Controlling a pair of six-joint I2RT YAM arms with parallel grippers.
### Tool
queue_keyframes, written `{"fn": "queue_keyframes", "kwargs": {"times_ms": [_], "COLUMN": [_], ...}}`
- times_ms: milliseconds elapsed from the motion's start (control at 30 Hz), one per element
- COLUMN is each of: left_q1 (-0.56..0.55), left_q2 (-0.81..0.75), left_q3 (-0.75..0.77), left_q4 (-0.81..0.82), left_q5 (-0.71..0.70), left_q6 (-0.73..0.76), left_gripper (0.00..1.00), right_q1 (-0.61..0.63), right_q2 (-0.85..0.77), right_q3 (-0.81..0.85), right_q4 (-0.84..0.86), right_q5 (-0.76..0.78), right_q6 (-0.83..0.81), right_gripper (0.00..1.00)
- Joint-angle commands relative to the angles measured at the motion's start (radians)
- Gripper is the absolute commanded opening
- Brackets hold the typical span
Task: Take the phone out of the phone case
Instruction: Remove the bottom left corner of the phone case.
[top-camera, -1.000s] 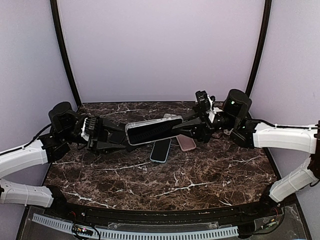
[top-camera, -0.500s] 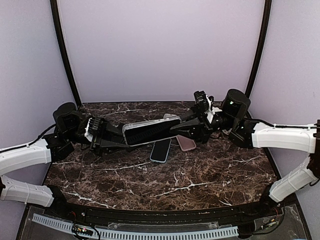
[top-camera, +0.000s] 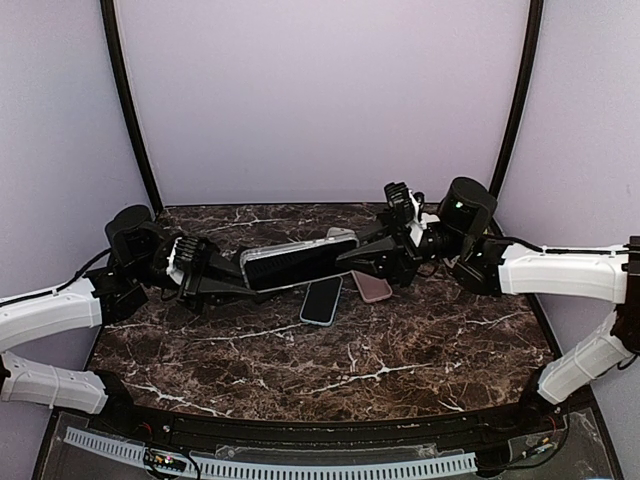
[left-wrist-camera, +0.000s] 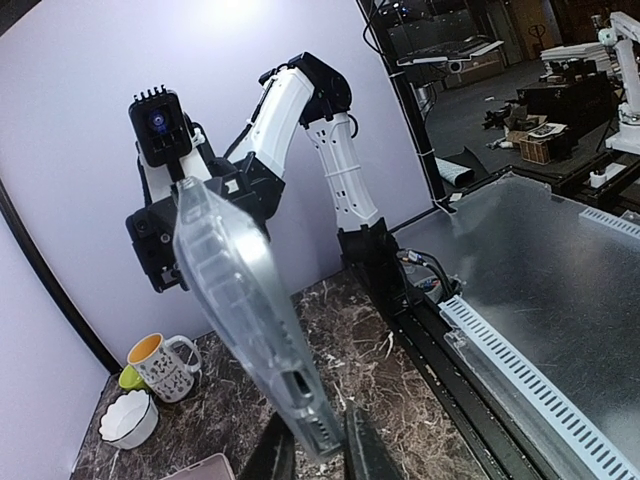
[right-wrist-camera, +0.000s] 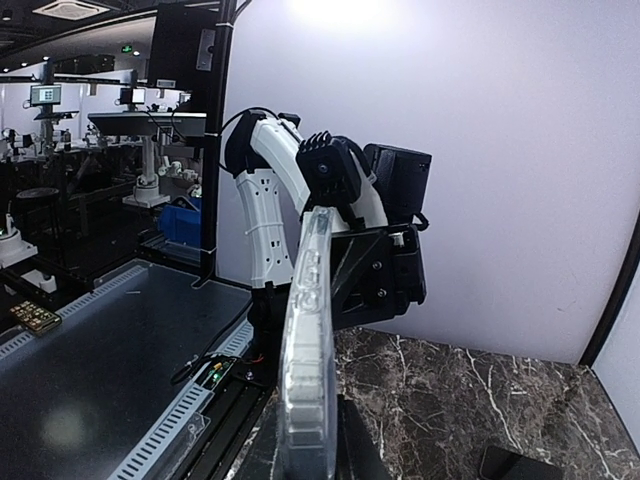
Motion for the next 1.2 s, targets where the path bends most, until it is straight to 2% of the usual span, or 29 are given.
{"fn": "queue_keyframes", "kwargs": {"times_ms": [0,400,600,833,1167], "left_q1": [-0.005,-0.041,-0.059,-0.07,-0.079], "left_q2": [-0.02,-0.1,-0.107,-0.119,-0.154], "left_q3": [-0.006,0.0,-0.001,-0.003,-0.017], "left_q4": [-0.021,-0.313,-0.356,-0.38,-0.402], "left_q5": [0.03,0.078,0.084,0.1,0.02], "left_q6": [0.052,0.312,0.354,0.374,0.442], "left_gripper": [0.14,0.13,0.13,0.11,0.05], "right_q1": [0.023,0.074,0.1,0.117,0.137], "right_q2": [0.023,0.078,0.081,0.091,0.123], "right_q3": [0.065,0.078,0.073,0.108,0.146], "right_q4": [0.048,-0.021,-0.063,-0.225,-0.373], "right_q5": [-0.092,-0.19,-0.225,-0.274,-0.325], "right_q6": [0.022,0.02,0.013,-0.067,-0.121], "right_gripper": [0.0,0.0,0.0,0.0,0.0]}}
